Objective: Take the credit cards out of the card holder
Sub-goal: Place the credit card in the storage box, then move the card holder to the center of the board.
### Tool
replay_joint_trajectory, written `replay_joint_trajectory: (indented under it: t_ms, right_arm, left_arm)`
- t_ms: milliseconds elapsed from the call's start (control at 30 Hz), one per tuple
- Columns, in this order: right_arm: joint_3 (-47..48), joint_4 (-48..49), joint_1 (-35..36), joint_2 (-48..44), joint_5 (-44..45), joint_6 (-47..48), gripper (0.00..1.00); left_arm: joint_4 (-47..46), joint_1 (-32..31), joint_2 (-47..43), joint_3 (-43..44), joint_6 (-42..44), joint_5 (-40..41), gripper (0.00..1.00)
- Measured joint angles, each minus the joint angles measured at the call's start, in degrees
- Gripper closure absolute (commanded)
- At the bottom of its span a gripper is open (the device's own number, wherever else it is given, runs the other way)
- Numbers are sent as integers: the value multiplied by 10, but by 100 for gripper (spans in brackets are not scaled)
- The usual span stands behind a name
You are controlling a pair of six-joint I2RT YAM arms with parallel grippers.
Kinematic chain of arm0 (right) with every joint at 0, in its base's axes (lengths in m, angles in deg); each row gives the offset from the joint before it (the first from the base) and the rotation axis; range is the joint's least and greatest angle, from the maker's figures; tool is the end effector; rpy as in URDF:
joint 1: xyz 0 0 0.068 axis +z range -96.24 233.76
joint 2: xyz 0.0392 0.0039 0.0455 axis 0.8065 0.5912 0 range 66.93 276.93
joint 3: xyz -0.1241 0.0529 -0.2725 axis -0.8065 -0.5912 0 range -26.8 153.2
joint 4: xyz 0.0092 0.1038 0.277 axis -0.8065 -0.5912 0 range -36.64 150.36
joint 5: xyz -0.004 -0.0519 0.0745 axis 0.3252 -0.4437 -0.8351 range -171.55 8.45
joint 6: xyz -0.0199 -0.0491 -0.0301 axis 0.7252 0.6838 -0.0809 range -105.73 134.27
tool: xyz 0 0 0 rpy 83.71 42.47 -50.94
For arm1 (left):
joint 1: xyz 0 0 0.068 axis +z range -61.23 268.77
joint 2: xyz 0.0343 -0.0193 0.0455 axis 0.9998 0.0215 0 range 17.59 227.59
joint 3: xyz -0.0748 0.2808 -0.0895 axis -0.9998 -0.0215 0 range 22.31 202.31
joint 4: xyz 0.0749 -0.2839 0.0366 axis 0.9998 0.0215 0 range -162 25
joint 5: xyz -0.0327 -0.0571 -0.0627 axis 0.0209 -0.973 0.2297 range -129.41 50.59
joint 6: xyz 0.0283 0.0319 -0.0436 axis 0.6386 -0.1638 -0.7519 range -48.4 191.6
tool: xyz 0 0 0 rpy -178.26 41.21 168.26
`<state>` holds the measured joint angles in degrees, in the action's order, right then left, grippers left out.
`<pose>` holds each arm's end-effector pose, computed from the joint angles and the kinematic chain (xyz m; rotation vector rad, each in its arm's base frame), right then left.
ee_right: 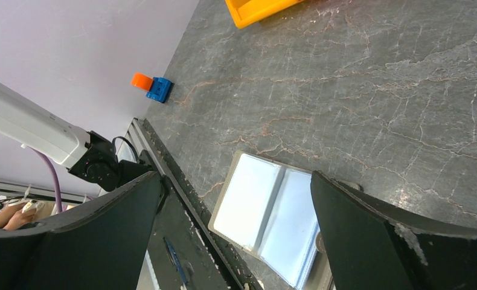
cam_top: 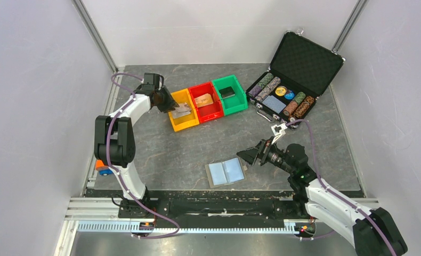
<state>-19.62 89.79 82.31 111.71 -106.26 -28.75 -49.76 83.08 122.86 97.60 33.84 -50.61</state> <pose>0.1522 0.1045 0.1816 -0.1154 1.8760 1.2639 0.4415 -0.0529 0.2167 -0.6207 2.4685 -0.5537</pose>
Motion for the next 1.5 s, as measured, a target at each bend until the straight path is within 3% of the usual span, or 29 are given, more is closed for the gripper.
replay_joint_trajectory:
  t_ms: [500,700,900,1100,1200,1233,1267,1500]
  right_arm:
    - [53,-61,0,15,0,39,2]
    - [85,-132,0,23,15,80,2]
    - [116,-193,0,37,43,115,4]
    - [117,-231,15,44,69,127,7]
    - [118,-234,51,51,98,127,7]
    - [119,-236,67,56,108,127,7]
    - [121,-240,84,63,123,127,8]
    - [149,-247,202,150,210,116,16]
  left_arm:
    - [41,0,-3,49,22,5,55]
    - [62,0,-48,45,37,-26,54]
    - [65,-12,-186,-39,52,-80,47]
    - [66,-42,-325,-145,61,-150,31]
    - [73,-45,-400,-200,74,-163,17]
    - [79,-45,-422,-213,76,-163,3]
    - [81,-45,-450,-228,80,-163,0]
    - [116,-45,-587,-287,122,-115,0]
